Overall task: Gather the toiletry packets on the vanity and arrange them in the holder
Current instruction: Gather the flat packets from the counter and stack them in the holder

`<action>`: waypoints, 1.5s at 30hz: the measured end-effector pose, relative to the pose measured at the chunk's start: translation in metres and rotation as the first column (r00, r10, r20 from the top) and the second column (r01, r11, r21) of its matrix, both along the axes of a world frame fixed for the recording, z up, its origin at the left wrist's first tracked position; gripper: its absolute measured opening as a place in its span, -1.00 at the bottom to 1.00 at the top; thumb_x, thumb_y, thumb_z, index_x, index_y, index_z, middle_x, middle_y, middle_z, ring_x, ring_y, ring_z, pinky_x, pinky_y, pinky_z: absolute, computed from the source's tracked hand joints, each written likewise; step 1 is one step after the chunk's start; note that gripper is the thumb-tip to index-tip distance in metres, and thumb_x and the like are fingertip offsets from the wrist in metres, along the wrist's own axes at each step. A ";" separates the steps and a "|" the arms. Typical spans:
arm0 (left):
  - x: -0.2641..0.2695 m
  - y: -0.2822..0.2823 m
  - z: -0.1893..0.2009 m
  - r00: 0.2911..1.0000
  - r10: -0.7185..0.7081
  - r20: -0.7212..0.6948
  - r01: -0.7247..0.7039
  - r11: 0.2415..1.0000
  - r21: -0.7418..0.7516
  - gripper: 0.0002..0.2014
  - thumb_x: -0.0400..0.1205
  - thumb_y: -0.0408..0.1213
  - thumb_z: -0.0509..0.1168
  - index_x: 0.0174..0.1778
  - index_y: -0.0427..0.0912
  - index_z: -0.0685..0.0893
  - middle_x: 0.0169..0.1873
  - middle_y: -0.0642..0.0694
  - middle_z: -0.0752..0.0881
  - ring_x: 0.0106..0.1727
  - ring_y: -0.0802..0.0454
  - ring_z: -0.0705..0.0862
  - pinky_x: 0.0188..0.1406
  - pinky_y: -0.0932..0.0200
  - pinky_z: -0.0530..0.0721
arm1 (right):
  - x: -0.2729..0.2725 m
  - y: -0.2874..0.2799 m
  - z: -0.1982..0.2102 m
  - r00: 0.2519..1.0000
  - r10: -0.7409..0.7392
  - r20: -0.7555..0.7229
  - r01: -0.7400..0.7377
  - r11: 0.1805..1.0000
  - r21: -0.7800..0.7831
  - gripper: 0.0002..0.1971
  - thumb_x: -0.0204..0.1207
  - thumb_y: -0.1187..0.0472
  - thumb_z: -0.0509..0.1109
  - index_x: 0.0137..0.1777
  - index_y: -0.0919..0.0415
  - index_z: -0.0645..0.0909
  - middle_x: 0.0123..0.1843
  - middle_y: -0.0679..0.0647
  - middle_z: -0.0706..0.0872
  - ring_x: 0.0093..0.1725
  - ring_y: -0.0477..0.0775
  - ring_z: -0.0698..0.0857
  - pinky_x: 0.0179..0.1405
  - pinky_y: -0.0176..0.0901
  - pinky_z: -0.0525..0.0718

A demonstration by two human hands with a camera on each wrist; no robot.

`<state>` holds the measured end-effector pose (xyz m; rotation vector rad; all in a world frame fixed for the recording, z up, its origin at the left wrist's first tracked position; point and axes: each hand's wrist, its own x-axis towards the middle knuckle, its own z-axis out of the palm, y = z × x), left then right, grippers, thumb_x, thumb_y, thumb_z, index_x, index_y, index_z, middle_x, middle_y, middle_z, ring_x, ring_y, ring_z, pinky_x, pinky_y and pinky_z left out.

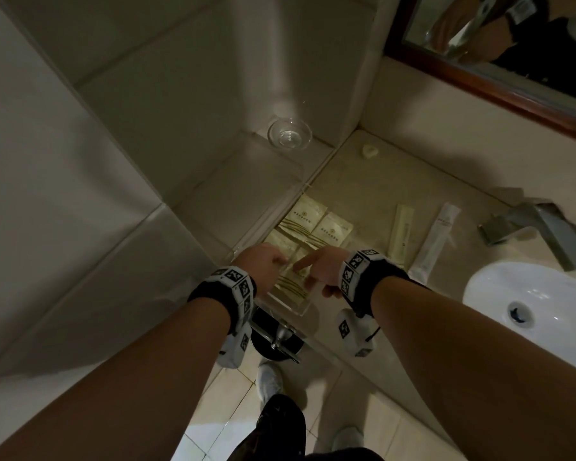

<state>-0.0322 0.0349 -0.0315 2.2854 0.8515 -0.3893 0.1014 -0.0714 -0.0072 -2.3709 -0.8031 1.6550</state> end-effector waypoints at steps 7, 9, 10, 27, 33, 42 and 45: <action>0.003 0.000 -0.001 0.988 0.154 0.033 -0.151 0.986 -0.063 -0.70 0.71 -0.28 0.14 0.21 0.01 0.75 0.29 0.00 0.70 0.24 0.01 0.68 0.23 0.08 0.67 | 0.003 -0.001 0.007 0.999 -0.024 -0.028 0.024 1.000 0.004 -0.49 0.71 0.42 0.06 0.51 -0.06 0.55 0.19 0.01 0.81 -0.53 -0.03 0.64 -0.52 -0.28 0.63; 0.004 0.001 -0.001 0.971 0.232 0.058 -0.227 0.970 -0.084 -0.68 0.71 -0.31 0.14 0.20 0.03 0.75 0.20 0.01 0.74 0.10 0.03 0.72 0.02 0.16 0.69 | 0.004 -0.002 0.006 0.988 -0.148 -0.038 0.150 0.988 0.040 -0.48 0.69 0.43 0.01 0.41 -0.01 0.64 0.14 0.11 0.82 -0.61 -0.01 0.64 -0.67 -0.35 0.54; 0.004 0.001 0.000 0.960 0.269 0.074 -0.262 0.961 -0.092 -0.67 0.70 -0.33 0.13 0.19 0.02 0.76 0.16 0.01 0.75 0.05 0.05 0.72 -0.05 0.19 0.68 | 0.004 -0.002 0.006 0.980 -0.196 -0.045 0.198 0.979 0.055 -0.49 0.69 0.44 0.01 0.36 0.03 0.68 0.11 0.15 0.82 -0.65 0.00 0.63 -0.71 -0.37 0.50; 0.009 0.003 0.014 0.936 0.345 0.072 -0.332 0.931 -0.149 -0.71 0.70 -0.27 0.19 0.27 -0.03 0.72 0.19 -0.04 0.74 0.07 0.01 0.72 0.00 0.16 0.68 | 0.003 0.001 0.015 0.960 -0.270 -0.074 0.273 0.962 0.020 -0.53 0.66 0.36 0.01 0.21 0.00 0.73 -0.02 0.06 0.83 -0.61 -0.01 0.64 -0.65 -0.30 0.51; 0.036 0.002 0.051 0.895 0.418 0.159 -0.356 0.881 -0.312 -0.80 0.64 -0.24 0.23 -0.05 0.07 0.77 -0.14 -0.05 0.80 -0.19 -0.06 0.77 -0.14 0.03 0.80 | 0.032 -0.011 0.049 0.877 -0.469 -0.108 0.480 0.870 0.118 -0.64 0.64 0.31 0.10 0.08 0.10 0.75 -0.12 0.17 0.85 -0.57 0.11 0.67 -0.59 -0.23 0.48; 0.114 -0.056 0.095 0.899 0.360 0.249 -0.198 0.842 -0.501 -0.87 0.65 -0.35 0.28 -0.11 -0.13 0.74 -0.10 -0.18 0.79 -0.16 -0.04 0.72 0.01 -0.09 0.78 | 0.078 -0.110 0.104 0.667 -0.740 -0.089 0.734 0.633 0.245 -0.76 0.66 0.27 0.18 0.12 0.23 0.68 -0.16 0.20 0.80 -0.52 0.22 0.76 -0.66 -0.26 0.54; 0.138 -0.091 0.110 0.919 0.292 0.266 -0.121 0.849 -0.515 -0.85 0.64 -0.38 0.28 -0.19 -0.12 0.71 -0.14 -0.18 0.77 -0.22 -0.03 0.70 -0.18 0.03 0.74 | 0.084 -0.160 0.128 0.687 -0.726 -0.025 0.697 0.650 0.304 -0.77 0.69 0.29 0.18 0.23 0.26 0.62 -0.04 0.17 0.80 -0.42 0.19 0.80 -0.61 -0.24 0.59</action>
